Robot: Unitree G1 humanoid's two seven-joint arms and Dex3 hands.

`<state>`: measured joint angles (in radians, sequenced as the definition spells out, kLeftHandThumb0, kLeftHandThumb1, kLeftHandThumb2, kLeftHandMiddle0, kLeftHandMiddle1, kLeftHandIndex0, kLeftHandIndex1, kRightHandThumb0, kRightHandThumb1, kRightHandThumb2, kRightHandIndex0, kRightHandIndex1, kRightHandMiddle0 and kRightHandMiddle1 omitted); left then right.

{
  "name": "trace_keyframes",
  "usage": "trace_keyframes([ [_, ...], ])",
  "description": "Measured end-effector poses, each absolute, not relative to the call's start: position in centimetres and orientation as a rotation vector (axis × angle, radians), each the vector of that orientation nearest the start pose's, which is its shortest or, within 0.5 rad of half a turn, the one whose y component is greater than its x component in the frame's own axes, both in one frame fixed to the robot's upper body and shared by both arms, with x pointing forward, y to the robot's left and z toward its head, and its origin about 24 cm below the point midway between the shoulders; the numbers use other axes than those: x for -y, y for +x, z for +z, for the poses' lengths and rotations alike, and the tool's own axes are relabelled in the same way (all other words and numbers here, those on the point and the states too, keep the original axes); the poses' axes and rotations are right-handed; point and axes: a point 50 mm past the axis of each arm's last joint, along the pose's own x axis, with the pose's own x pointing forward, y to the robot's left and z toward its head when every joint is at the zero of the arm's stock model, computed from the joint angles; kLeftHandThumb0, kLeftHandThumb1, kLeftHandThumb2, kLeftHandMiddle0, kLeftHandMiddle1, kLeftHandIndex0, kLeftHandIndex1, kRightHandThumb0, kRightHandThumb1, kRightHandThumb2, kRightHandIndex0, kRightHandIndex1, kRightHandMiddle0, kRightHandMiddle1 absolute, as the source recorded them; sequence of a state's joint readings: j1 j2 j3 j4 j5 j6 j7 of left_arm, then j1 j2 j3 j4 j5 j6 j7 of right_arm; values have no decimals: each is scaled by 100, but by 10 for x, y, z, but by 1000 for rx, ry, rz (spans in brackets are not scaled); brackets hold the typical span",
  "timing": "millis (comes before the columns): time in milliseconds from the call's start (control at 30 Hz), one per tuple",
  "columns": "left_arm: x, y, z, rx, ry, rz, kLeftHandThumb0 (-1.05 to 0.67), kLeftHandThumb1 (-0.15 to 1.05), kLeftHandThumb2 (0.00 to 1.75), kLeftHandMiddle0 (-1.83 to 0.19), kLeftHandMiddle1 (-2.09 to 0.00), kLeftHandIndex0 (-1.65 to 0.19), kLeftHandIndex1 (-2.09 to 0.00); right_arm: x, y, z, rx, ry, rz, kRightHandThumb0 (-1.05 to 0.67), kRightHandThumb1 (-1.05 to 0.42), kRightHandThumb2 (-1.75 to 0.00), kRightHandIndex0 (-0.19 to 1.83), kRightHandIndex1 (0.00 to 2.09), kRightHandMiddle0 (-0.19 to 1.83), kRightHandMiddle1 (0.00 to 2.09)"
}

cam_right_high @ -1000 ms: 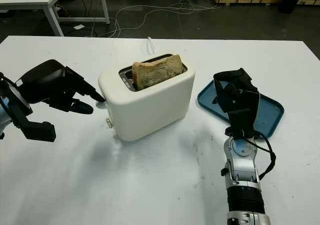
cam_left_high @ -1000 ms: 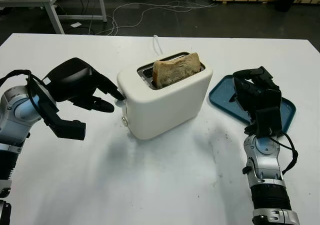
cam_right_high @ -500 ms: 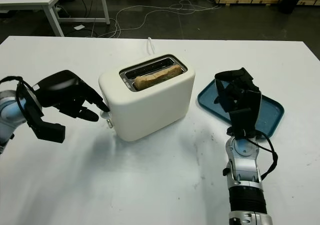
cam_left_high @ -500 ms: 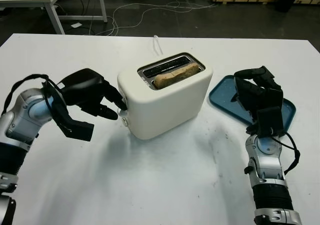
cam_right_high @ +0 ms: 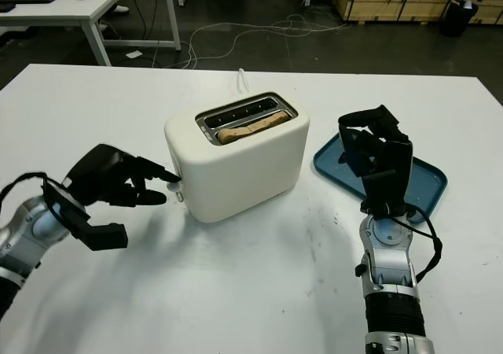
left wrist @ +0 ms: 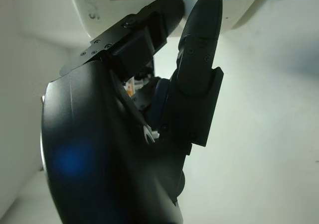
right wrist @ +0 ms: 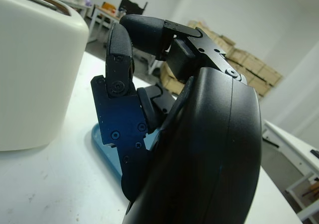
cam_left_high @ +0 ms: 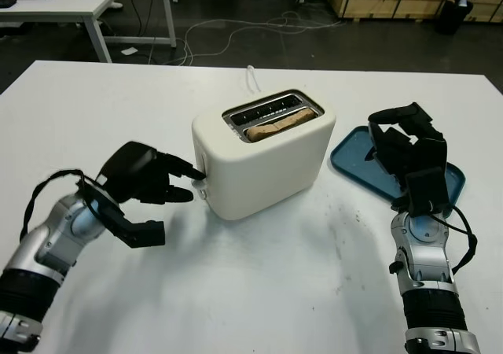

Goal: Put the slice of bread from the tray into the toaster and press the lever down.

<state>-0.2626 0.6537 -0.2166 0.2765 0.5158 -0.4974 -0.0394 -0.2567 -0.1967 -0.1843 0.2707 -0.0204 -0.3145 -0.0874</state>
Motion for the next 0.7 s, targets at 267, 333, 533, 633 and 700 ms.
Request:
trace_keyframes([
  [267,-200,286,88,369,1163,-446,-61,90,0,-129,-57,-117,0,220,295,90,320,-182,-206,-50,-92,-37,87,175,64,167],
  [333,-199,286,89,370,1166,-447,-65,90,0,-126,-72,-118,0,220,295,90,320,-181,-206,-49,-92,-37,87,175,64,166],
  [533,-195,279,96,410,1116,-456,-70,92,3,-124,-100,-122,-2,219,295,90,324,-180,-204,-48,-92,-37,87,175,65,166],
  [633,-198,273,98,432,1064,-419,-76,92,10,-122,-104,-126,-3,218,295,90,325,-178,-201,-47,-92,-37,86,175,67,163],
  [700,-200,270,100,446,1027,-383,-78,92,12,-121,-110,-128,-4,218,294,90,326,-178,-200,-48,-92,-37,86,175,67,162],
])
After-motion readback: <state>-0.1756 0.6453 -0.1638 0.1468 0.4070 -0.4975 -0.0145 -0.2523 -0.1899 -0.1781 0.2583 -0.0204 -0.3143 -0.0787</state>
